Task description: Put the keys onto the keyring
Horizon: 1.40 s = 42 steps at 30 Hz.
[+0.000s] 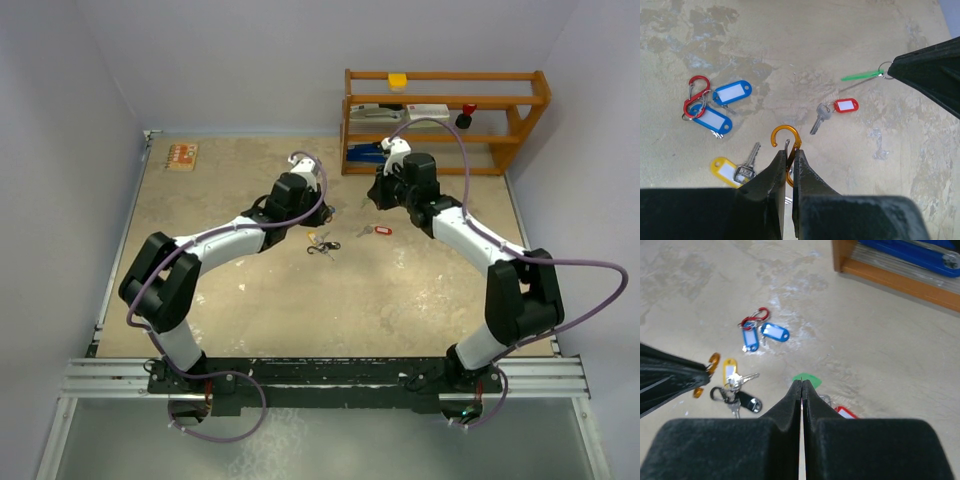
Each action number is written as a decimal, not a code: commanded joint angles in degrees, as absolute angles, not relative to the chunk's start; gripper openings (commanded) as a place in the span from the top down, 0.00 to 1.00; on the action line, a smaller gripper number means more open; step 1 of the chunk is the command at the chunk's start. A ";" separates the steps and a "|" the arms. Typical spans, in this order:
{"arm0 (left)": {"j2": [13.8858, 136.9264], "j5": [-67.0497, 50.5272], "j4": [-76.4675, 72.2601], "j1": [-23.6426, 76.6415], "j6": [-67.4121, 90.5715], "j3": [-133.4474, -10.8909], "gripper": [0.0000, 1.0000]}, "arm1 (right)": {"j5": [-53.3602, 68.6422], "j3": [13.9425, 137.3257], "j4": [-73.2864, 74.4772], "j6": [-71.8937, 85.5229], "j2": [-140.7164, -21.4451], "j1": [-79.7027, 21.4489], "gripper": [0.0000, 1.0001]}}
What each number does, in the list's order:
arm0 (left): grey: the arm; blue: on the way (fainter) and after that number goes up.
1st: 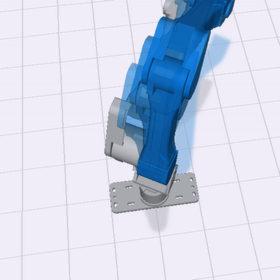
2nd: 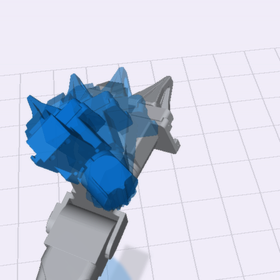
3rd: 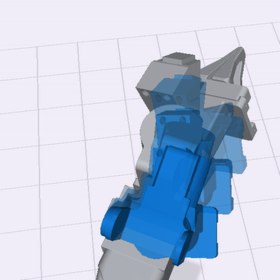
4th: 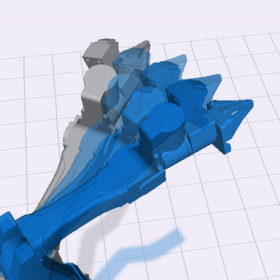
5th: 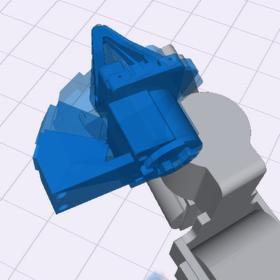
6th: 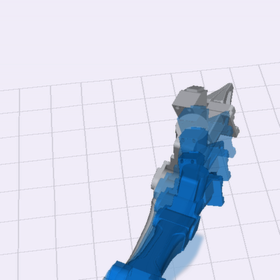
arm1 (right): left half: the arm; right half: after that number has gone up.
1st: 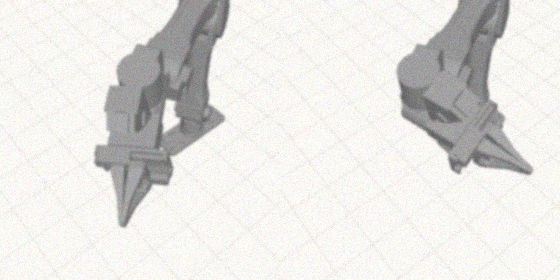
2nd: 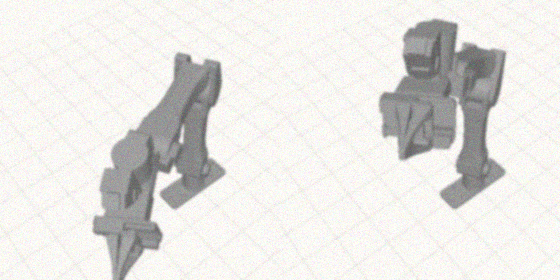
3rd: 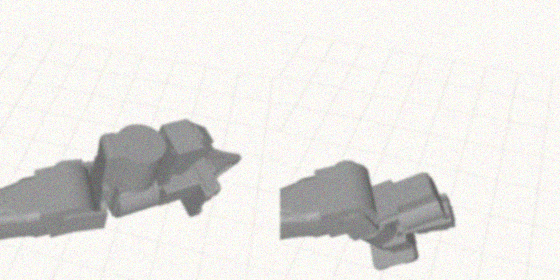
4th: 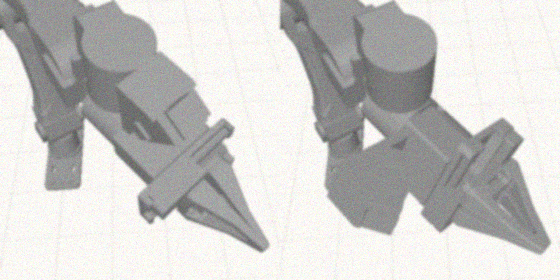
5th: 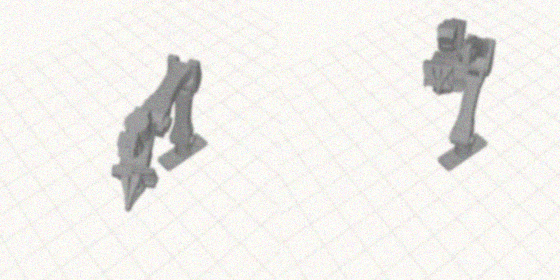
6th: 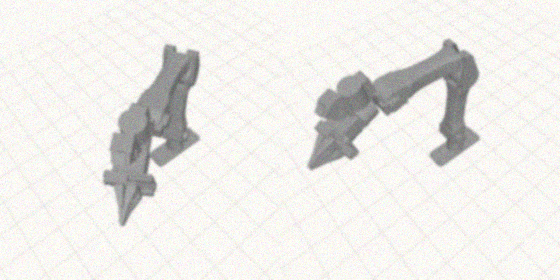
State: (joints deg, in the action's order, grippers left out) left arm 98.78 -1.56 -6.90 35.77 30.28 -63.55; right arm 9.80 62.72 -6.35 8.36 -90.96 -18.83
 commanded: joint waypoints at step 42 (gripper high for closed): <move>98.06 -0.26 -9.66 39.02 28.53 -67.41 1.00 | 17.14 60.95 -5.47 -2.98 -88.61 -28.56 1.00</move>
